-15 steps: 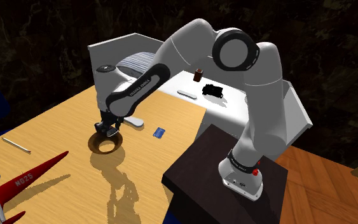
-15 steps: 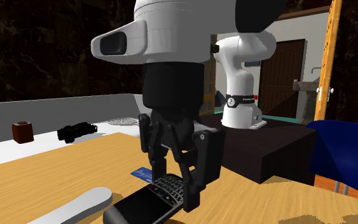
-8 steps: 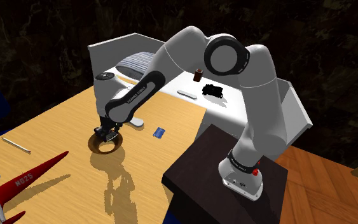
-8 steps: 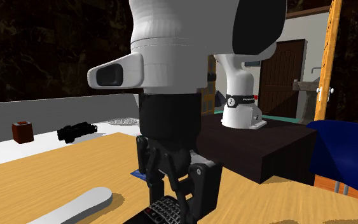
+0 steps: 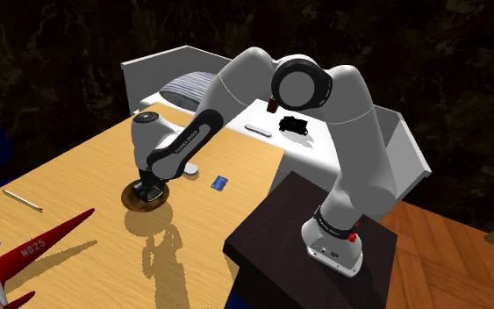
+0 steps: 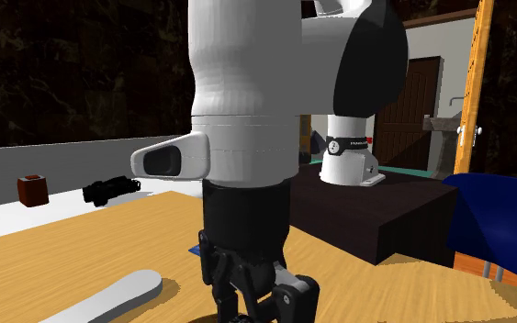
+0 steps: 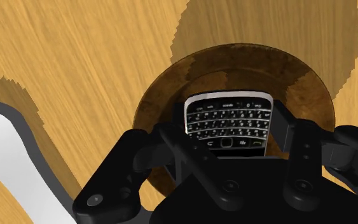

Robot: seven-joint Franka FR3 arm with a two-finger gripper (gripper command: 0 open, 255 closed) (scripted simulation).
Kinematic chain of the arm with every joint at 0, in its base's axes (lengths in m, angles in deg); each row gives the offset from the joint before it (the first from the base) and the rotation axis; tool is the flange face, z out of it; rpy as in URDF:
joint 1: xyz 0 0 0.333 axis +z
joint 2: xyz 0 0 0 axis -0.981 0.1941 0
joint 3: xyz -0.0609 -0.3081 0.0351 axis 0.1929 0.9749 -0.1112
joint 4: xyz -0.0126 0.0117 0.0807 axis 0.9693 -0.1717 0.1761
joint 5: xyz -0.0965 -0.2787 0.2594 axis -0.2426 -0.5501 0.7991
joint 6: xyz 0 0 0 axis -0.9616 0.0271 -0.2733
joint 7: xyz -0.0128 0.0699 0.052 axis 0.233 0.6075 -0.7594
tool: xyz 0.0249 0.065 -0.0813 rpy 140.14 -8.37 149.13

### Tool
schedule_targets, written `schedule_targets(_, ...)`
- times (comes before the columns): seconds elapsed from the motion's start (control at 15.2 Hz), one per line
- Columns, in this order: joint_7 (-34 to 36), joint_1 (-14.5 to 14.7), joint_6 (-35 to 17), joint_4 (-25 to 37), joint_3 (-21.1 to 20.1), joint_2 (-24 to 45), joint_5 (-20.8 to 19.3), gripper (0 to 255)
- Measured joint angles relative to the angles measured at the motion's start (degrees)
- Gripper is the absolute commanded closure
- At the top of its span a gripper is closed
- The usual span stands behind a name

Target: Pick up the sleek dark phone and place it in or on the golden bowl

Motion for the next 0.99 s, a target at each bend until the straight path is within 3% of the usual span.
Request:
schedule_targets(0.33,0.0,0.0,-0.2,0.1,0.1,0.3,-0.1,255)
schedule_targets(0.4,0.0,0.0,-0.2,0.1,0.1,0.3,-0.1,0)
schedule_targets(0.79,0.0,0.0,-0.2,0.1,0.1,0.3,-0.1,0)
schedule_targets(0.99,-0.4,-0.4,2.4,-0.3,-0.7,-2.7,0.6,0)
